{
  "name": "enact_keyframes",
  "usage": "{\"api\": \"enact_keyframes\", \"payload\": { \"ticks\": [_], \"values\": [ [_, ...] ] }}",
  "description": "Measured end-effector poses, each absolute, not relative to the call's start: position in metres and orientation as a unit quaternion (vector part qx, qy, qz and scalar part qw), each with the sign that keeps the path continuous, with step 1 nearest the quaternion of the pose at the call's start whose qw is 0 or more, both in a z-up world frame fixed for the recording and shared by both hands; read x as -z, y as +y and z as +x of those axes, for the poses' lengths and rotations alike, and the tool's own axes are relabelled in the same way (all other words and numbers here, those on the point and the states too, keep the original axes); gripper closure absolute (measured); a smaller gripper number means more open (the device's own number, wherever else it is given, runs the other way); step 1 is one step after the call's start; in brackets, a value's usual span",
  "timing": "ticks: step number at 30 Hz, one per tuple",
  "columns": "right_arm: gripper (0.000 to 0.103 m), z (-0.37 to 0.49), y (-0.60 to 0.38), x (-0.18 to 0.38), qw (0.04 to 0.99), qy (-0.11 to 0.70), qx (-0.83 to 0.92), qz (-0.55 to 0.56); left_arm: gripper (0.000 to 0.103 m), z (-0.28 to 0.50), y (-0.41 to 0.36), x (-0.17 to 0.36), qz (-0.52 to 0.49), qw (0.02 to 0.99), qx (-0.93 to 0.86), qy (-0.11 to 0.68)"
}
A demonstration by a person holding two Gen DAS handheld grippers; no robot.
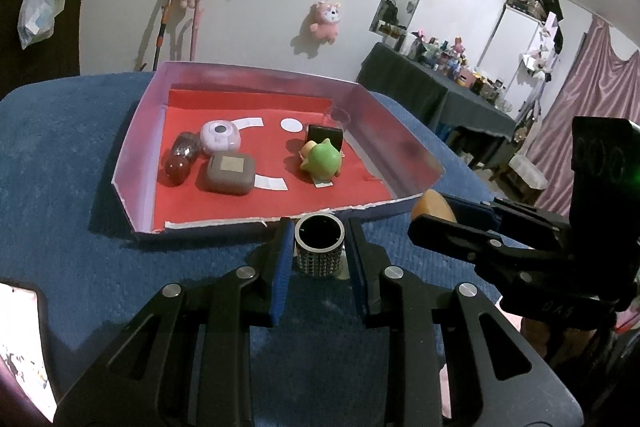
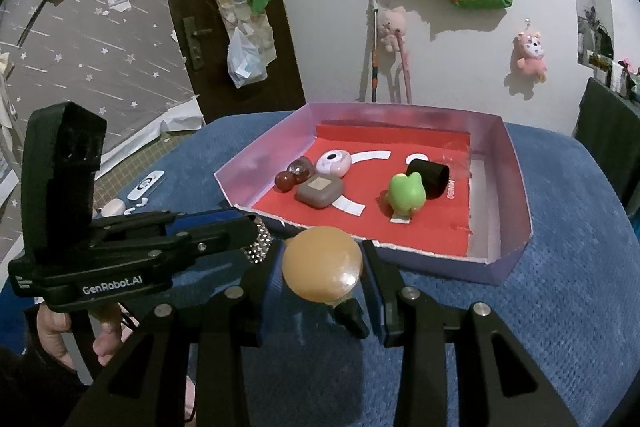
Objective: Organize rigid objects
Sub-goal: 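Lift and carry the tan sponge and silver mesh cylinder over the pink box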
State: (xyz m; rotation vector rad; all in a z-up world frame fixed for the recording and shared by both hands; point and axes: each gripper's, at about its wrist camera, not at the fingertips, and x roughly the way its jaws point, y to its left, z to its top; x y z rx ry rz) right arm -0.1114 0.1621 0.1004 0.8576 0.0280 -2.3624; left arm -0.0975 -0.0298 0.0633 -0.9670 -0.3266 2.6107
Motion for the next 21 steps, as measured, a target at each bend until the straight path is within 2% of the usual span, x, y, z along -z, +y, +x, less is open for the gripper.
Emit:
{"api": "enact_keyframes", "payload": {
  "ticks": [12, 21],
  "values": [
    [0.063, -0.145, 0.155, -0.109, 0.316, 0.012, 0.885, 0.341, 0.079, -0.132, -0.036, -0.065, -0.36, 0.16, -0.912, -0.112],
    [0.063, -0.181, 0.146, -0.091, 0.307, 0.011, 0.875, 0.373, 0.079, -0.159, -0.039, -0.048, -0.386, 0.136, -0.907, -0.099]
  ]
}}
